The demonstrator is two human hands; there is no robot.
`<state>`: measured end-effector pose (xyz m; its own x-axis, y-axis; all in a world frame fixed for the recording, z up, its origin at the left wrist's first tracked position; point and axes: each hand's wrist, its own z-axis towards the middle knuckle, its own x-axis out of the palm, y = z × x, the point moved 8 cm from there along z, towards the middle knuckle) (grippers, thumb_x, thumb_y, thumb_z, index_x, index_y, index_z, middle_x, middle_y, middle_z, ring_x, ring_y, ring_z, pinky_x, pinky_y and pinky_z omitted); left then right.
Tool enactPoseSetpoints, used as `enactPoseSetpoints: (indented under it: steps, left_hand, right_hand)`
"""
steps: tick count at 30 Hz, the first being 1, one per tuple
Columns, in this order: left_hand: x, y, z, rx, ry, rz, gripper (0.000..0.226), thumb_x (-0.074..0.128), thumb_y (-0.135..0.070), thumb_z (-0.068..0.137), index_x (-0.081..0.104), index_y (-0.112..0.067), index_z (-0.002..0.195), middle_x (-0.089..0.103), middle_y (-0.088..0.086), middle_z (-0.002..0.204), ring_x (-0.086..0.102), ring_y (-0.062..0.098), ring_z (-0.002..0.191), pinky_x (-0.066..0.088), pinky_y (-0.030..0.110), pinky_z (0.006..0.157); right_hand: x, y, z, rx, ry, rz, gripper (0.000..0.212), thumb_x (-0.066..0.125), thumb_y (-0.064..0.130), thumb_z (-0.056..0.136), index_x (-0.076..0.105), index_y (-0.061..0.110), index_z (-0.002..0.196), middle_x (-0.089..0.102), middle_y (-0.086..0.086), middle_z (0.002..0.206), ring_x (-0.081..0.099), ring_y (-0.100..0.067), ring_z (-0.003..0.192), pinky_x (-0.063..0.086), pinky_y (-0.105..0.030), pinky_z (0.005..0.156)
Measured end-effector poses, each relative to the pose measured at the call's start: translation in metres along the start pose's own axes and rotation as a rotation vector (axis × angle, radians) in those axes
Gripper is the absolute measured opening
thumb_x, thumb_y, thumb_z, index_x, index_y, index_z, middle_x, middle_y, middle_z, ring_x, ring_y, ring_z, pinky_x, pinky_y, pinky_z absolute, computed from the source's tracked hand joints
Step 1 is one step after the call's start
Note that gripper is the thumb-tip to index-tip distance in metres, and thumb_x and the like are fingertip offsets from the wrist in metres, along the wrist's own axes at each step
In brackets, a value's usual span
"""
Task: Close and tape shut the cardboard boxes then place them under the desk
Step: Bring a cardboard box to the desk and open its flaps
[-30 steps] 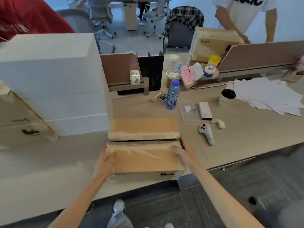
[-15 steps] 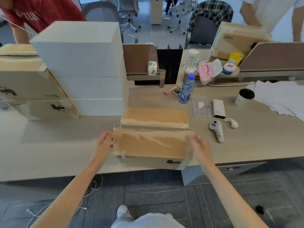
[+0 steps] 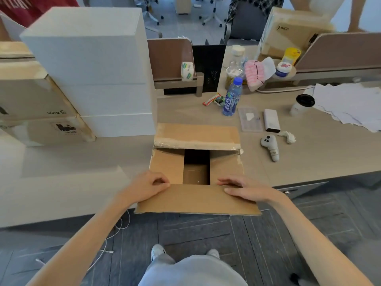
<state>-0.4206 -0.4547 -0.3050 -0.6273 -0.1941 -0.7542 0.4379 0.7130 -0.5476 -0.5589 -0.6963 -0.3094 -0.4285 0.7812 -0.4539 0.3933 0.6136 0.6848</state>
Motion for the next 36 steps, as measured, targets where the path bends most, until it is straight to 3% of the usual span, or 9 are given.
enactPoseSetpoints:
  steps: [3, 10, 13, 15, 18, 21, 24, 28, 36]
  left_hand:
    - [0.004, -0.010, 0.001, 0.082, -0.054, 0.193, 0.023, 0.049, -0.046, 0.096, 0.066, -0.037, 0.109, 0.058, -0.026, 0.104, 0.045, -0.001, 0.097, 0.024, 0.026, 0.089]
    - [0.028, -0.012, 0.002, 0.182, -0.069, 0.297, 0.028, 0.049, -0.046, 0.095, 0.063, -0.025, 0.082, 0.062, -0.016, 0.092, 0.050, 0.005, 0.099, 0.029, 0.029, 0.100]
    - [0.031, -0.010, 0.007, 0.225, -0.116, 0.260, 0.023, 0.050, -0.040, 0.096, 0.066, -0.024, 0.101, 0.057, -0.008, 0.129, 0.043, 0.010, 0.125, 0.024, 0.032, 0.112]
    - [0.024, -0.008, 0.014, 0.215, -0.178, 0.267, 0.033, 0.050, -0.035, 0.097, 0.059, -0.023, 0.126, 0.038, -0.003, 0.151, 0.030, 0.016, 0.140, 0.016, 0.032, 0.115]
    - [0.004, -0.012, 0.025, 0.176, -0.277, 0.294, 0.047, 0.046, -0.030, 0.099, 0.040, -0.021, 0.145, 0.030, 0.001, 0.155, 0.026, 0.020, 0.143, 0.014, 0.033, 0.117]
    - [-0.020, -0.022, 0.034, 0.159, -0.379, 0.362, 0.056, 0.046, -0.029, 0.098, 0.028, -0.021, 0.150, 0.031, 0.004, 0.154, 0.025, 0.021, 0.143, 0.011, 0.033, 0.117]
    - [-0.041, -0.027, 0.049, 0.160, -0.457, 0.445, 0.067, 0.053, -0.030, 0.094, 0.022, -0.019, 0.152, 0.016, 0.006, 0.160, 0.008, 0.024, 0.149, 0.003, 0.035, 0.117]
    - [-0.055, -0.028, 0.082, 0.058, -0.402, 0.523, 0.081, 0.054, -0.040, 0.094, 0.004, -0.018, 0.154, -0.008, 0.004, 0.162, -0.009, 0.025, 0.149, 0.000, 0.039, 0.118]
    - [-0.030, -0.008, 0.111, -0.106, -0.186, 0.537, 0.107, 0.057, -0.060, 0.085, -0.010, -0.012, 0.153, -0.018, 0.005, 0.161, -0.014, 0.024, 0.148, 0.005, 0.051, 0.119]
  right_hand:
    - [0.001, -0.001, 0.004, -0.002, -0.048, -0.118, 0.042, 0.052, 0.030, 0.100, 0.046, 0.030, 0.142, 0.054, 0.011, 0.136, 0.049, -0.004, 0.125, 0.038, -0.021, 0.106]
    - [-0.002, -0.010, 0.010, 0.013, -0.219, -0.060, 0.038, 0.056, 0.036, 0.098, 0.055, 0.032, 0.135, 0.066, 0.008, 0.102, 0.060, -0.008, 0.102, 0.048, -0.030, 0.096]
    - [-0.007, -0.001, 0.014, -0.019, -0.285, -0.209, 0.042, 0.054, 0.030, 0.099, 0.051, 0.026, 0.140, 0.063, 0.004, 0.128, 0.056, -0.012, 0.118, 0.043, -0.024, 0.097]
    - [-0.011, 0.007, 0.020, -0.058, -0.281, -0.367, 0.049, 0.053, 0.031, 0.099, 0.044, 0.023, 0.146, 0.042, 0.003, 0.152, 0.040, -0.015, 0.138, 0.034, -0.029, 0.110]
    - [-0.020, 0.010, 0.030, -0.058, -0.267, -0.530, 0.062, 0.053, 0.034, 0.098, 0.028, 0.025, 0.154, 0.009, 0.006, 0.164, 0.015, -0.019, 0.150, 0.023, -0.040, 0.120]
    - [-0.043, 0.019, 0.036, -0.072, -0.381, -0.570, 0.072, 0.053, 0.035, 0.098, 0.014, 0.021, 0.156, -0.002, 0.001, 0.165, 0.008, -0.021, 0.152, 0.021, -0.039, 0.121]
    - [-0.070, 0.037, 0.044, -0.078, -0.469, -0.537, 0.076, 0.052, 0.040, 0.098, 0.007, 0.024, 0.157, -0.010, 0.001, 0.165, 0.003, -0.025, 0.152, 0.017, -0.041, 0.121]
    - [-0.098, 0.054, 0.067, 0.029, -0.550, -0.442, 0.081, 0.049, 0.053, 0.096, 0.005, 0.024, 0.157, -0.008, 0.003, 0.165, 0.004, -0.028, 0.151, 0.019, -0.048, 0.120]
    - [-0.088, 0.047, 0.105, 0.187, -0.635, -0.478, 0.092, 0.049, 0.056, 0.094, -0.005, 0.012, 0.155, 0.010, -0.009, 0.164, 0.007, -0.030, 0.151, 0.012, -0.058, 0.118]
